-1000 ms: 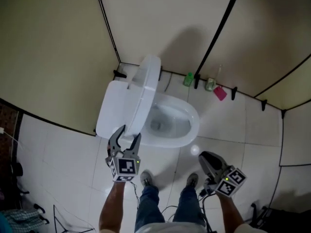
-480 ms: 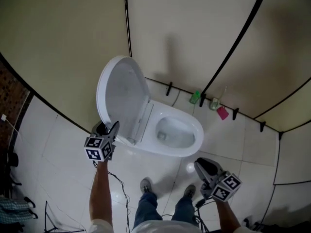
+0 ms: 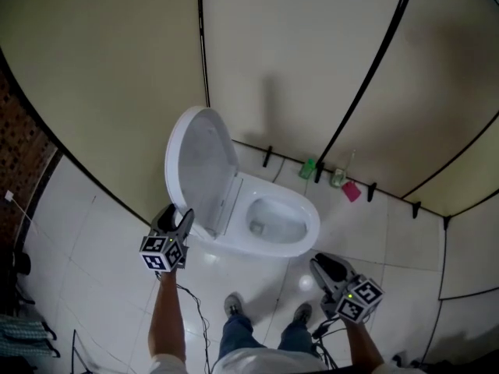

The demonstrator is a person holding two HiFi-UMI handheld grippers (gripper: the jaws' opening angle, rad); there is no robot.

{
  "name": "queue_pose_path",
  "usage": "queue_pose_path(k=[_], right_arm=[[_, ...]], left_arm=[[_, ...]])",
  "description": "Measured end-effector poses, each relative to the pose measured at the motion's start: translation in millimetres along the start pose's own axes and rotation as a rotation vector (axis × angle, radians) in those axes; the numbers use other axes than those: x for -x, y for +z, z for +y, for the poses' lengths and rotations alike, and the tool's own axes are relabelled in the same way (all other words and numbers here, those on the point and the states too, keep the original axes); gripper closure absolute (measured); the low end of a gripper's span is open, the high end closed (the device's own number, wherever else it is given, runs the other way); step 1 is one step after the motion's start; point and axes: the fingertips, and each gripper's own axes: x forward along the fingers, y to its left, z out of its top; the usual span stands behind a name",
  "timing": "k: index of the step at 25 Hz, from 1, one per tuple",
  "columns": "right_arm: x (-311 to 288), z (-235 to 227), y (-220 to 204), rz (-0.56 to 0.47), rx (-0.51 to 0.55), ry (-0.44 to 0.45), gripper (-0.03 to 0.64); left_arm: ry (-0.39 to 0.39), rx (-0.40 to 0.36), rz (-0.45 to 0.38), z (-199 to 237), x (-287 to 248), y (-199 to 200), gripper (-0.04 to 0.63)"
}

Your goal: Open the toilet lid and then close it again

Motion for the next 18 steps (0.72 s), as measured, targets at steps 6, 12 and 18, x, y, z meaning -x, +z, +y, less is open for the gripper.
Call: queue_pose_path(k=[6,12,18], right_arm=[[11,-4,30,-0.008,0.177,-0.011,0.523],[34,-19,46,-0.013,0.346,-0.041,0.523],[60,-23,45,-0.02,0.414,-0.065,0.523]], left_arm=[[-0.131,-0.018,-0.044,-103,74,34,0.318],[-0.371,0.098,-0.096,-233,114,82,0.319],[-0.507,0.07,-0.13,-319,130,97,0.319]])
